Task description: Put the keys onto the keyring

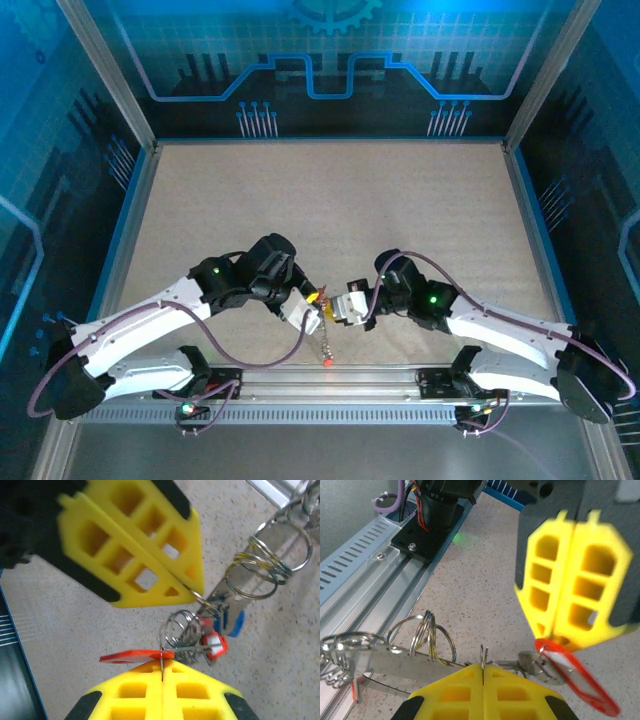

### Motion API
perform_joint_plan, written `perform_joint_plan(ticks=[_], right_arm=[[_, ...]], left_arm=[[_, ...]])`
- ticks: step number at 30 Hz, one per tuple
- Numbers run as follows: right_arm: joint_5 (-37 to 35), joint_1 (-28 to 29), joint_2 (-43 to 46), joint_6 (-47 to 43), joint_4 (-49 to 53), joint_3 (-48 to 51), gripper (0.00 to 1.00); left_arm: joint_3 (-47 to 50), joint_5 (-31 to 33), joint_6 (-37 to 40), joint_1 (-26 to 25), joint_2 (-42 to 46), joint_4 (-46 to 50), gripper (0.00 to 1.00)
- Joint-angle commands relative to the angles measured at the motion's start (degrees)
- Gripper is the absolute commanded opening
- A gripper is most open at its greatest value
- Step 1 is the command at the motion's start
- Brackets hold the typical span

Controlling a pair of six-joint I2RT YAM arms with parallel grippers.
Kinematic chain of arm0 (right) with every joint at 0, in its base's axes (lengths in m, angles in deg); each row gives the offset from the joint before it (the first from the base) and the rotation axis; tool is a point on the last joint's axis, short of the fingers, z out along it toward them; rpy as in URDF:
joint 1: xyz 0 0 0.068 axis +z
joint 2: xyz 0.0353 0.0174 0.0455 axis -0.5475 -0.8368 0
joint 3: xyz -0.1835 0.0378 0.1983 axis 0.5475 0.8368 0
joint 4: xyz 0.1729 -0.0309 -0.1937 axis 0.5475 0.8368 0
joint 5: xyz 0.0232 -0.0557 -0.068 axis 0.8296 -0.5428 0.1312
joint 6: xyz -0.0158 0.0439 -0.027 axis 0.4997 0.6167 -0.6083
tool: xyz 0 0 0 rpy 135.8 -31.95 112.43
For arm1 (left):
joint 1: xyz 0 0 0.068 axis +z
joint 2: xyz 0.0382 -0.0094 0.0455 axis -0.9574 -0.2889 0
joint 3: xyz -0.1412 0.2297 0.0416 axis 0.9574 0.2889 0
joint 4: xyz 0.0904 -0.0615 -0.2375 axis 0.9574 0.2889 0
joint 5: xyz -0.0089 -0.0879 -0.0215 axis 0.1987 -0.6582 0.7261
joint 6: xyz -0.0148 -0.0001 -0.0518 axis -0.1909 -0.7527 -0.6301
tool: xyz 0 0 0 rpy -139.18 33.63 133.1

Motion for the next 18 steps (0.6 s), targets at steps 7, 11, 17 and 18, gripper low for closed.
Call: perform_joint_plan(ticks=[7, 11, 17, 18], right_arm=[[4.1, -3.0, 3.3, 6.7, -10.0, 2.2, 0.0], [6.9, -5.2, 4.6, 7.1, -8.7, 2.1, 0.0], [9.9, -7.4, 6.2, 7.5, -8.7, 2.7, 0.0], [10.2, -7.4, 6.6, 7.5, -8.8, 2.9, 0.0]], left_arm=[[0.7, -10.0, -8.6, 0.4, 1.5, -4.7, 0.0], [1.6, -10.6, -8.7, 0.4, 2.2, -5.6, 0.0], [2.9, -11.4, -9.1, 0.8, 3.4, -7.5, 0.0], [3.0, -11.6, -9.3, 1.1, 3.6, -7.8, 0.0]])
